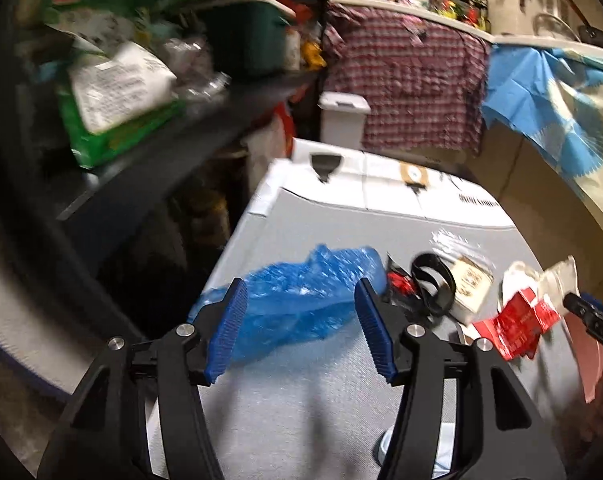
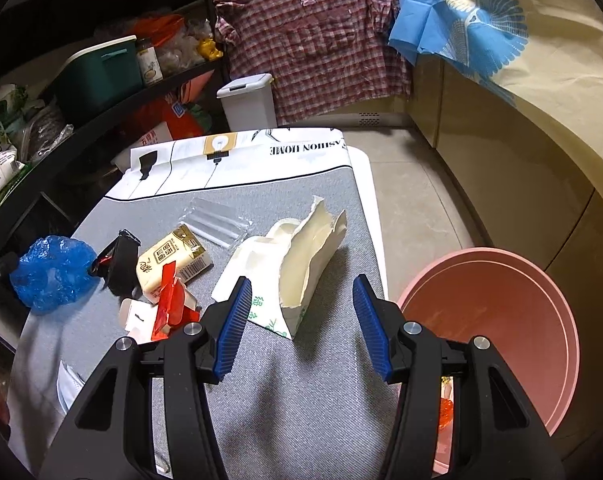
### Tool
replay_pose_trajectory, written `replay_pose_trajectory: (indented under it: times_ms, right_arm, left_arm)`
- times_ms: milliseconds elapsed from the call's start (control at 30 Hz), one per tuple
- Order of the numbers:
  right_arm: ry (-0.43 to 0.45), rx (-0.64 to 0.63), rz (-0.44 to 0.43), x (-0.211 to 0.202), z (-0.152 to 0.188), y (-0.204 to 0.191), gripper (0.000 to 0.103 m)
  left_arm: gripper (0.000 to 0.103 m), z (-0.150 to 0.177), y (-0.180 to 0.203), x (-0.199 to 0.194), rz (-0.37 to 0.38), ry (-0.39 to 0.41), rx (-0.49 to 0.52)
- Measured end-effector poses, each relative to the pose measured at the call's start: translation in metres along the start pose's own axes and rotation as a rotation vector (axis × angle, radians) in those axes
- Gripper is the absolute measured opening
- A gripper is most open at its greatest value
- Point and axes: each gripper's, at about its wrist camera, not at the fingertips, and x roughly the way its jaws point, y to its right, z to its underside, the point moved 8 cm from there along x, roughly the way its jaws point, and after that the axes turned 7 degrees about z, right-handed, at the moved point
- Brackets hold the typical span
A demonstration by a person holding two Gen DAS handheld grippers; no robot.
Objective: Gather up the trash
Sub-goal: 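Grasp the blue plastic bag with the left tool while the right tool grasps the white paper carton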
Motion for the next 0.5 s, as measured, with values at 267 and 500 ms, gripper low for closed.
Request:
replay_pose_trajectory:
  times_ms: [267, 500]
  right_arm:
    - [-0.027, 0.003, 0.000, 0.009, 0.003, -0.001, 0.053]
    - [-0.049, 0.010, -0.002, 0.013, 0.006, 0.001, 0.040]
  left_arm:
    - [0.058, 0.008, -0.007, 0.028, 0.013, -0.091, 0.010]
    - [0.035, 0.016, -0.017, 0.043, 0.010, -0.140, -0.024]
